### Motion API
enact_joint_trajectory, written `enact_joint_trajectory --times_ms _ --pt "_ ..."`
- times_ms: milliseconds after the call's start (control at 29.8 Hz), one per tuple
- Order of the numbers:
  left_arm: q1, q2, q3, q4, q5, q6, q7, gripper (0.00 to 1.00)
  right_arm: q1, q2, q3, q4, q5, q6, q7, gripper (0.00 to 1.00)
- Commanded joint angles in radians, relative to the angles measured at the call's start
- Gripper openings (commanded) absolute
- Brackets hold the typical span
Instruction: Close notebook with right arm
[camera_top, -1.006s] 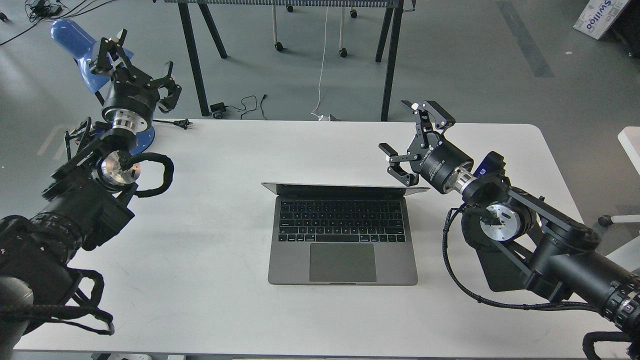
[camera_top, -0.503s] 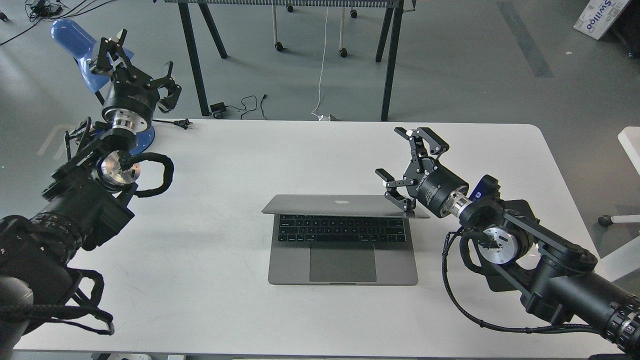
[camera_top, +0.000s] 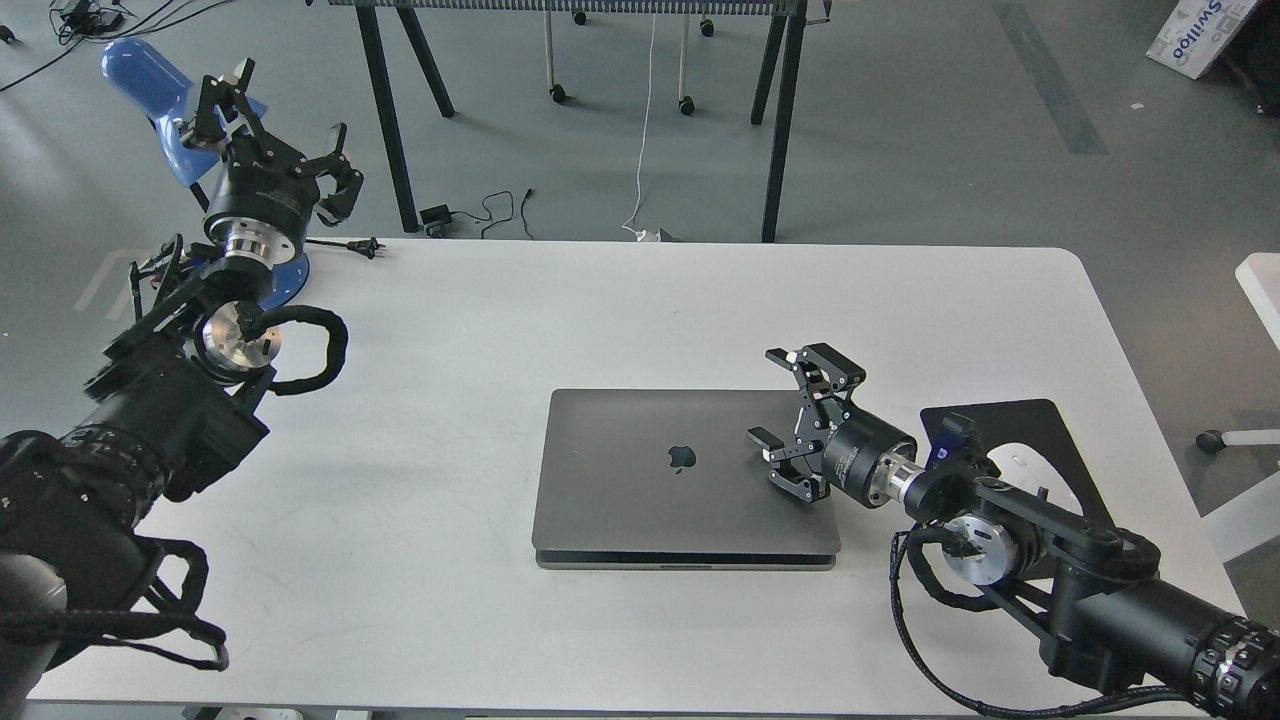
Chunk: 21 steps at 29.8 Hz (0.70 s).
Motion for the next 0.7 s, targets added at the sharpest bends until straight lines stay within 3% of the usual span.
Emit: enact_joint_trajectory --times_ms 0,402,670 --pt "0.000 0.001 0.001 0.000 0.001 0.000 0.000 1.00 0.008 0.037 -0.048 -0.072 0.000 -0.001 0.001 1.00" --pt "-0.001 0.000 0.000 0.000 0.000 0.000 0.000 1.00 0.030 0.038 -0.035 -0.035 0.003 0.000 0.005 1.00" --pt "0.000 0.000 0.000 0.000 0.000 0.000 0.000 1.00 0.031 -0.049 0.144 0.057 0.004 0.011 0.005 1.00"
